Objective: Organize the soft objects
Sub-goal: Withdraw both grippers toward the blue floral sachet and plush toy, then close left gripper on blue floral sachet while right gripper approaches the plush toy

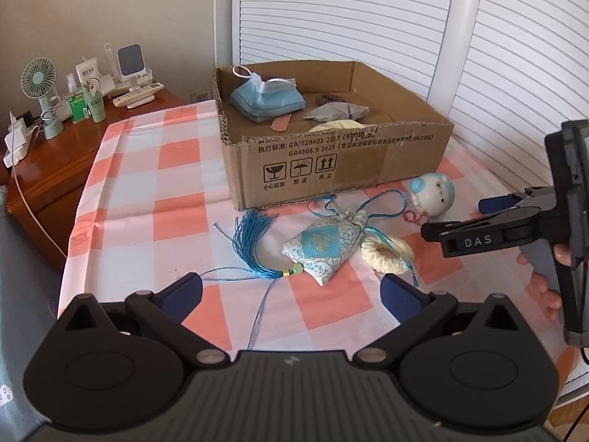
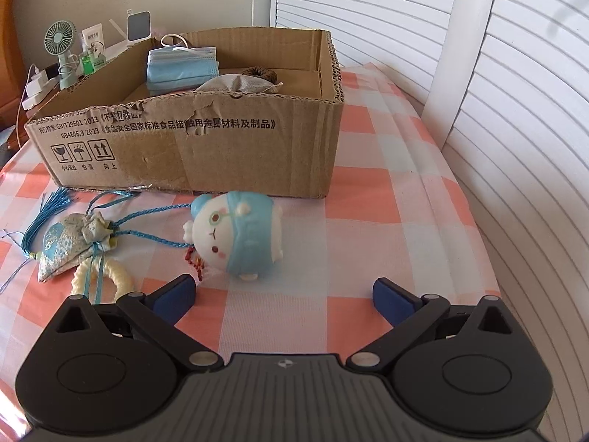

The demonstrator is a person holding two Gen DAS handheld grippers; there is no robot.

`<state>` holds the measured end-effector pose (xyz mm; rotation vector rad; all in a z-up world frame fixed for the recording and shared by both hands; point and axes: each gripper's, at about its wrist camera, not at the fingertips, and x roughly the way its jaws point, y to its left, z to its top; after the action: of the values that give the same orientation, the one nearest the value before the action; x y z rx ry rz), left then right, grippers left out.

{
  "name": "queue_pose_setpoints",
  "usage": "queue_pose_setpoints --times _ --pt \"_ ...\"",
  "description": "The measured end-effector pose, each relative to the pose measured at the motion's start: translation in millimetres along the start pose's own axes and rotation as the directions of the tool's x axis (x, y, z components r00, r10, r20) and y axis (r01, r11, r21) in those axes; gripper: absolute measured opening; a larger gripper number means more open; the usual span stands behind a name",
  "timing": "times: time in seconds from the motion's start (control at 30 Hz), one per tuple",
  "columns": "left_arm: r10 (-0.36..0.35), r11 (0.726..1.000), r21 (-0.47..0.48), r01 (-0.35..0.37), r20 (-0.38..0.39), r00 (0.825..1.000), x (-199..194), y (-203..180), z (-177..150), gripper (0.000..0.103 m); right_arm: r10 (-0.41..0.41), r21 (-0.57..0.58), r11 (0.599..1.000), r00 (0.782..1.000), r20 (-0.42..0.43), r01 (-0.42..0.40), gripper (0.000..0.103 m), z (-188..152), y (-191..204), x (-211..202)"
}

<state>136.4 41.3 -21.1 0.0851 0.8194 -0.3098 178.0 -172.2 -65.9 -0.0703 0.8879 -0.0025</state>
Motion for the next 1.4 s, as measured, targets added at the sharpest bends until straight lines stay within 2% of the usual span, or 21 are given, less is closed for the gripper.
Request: queue_pose_setpoints --times 0.3,0.43,0.6,0.77,0.87,1.1,1.17,1.3,1.4 --pt "-0.001 0.992 0.125 0.014 -0.107 0.994 44.7 -3.9 -9.9 0.103 0.015 -0.019 1.000 1.000 0.003 -0.015 0.103 -4.4 -1.1 -3.6" --pt "-0.044 0.993 0.104 0.055 -0.109 0.993 48.8 2.9 -10.4 0.103 0.017 -0.023 1.000 1.000 0.009 -0.017 0.103 -5.8 -1.1 -4.3" --pt "-0.062 0.987 0.138 0.077 -0.110 0.992 51.2 3.8 -7.7 0.103 0.020 -0.026 0.999 1.000 0.023 -0.019 0.103 -8.2 -1.1 -5.1" --pt "-0.019 0.963 0.268 0.036 -0.066 0.998 48.5 -4.6 -3.4 0.102 0.017 -0.024 1.000 0.999 0.030 -0.016 0.103 -9.8 -0.6 -6.3" --pt "-0.019 0.944 0.329 0.033 -0.043 0.999 48.9 -8.2 1.4 0.099 0.016 -0.022 1.000 0.999 0.033 -0.015 0.103 -10.4 -0.4 -6.7" --pt "-0.079 0.915 0.396 0.081 -0.021 0.997 61.9 -15.9 14.8 0.080 0.018 -0.025 1.000 0.999 0.040 -0.017 0.103 -12.0 -0.1 -8.0" --pt "-0.103 0.914 0.392 0.105 -0.027 0.994 66.1 -16.3 19.1 0.076 0.021 -0.028 0.999 0.999 0.042 -0.019 0.103 -12.5 -0.3 -8.4" --pt "-0.174 0.913 0.366 0.178 -0.045 0.984 72.3 -13.3 26.2 0.056 0.024 -0.030 0.999 0.999 0.042 -0.023 0.103 -12.5 -0.8 -8.7" --pt "-0.217 0.928 0.296 0.228 -0.069 0.974 76.3 -7.8 29.6 0.044 0.024 -0.030 0.999 0.999 0.043 -0.023 0.103 -12.3 -1.1 -8.7"
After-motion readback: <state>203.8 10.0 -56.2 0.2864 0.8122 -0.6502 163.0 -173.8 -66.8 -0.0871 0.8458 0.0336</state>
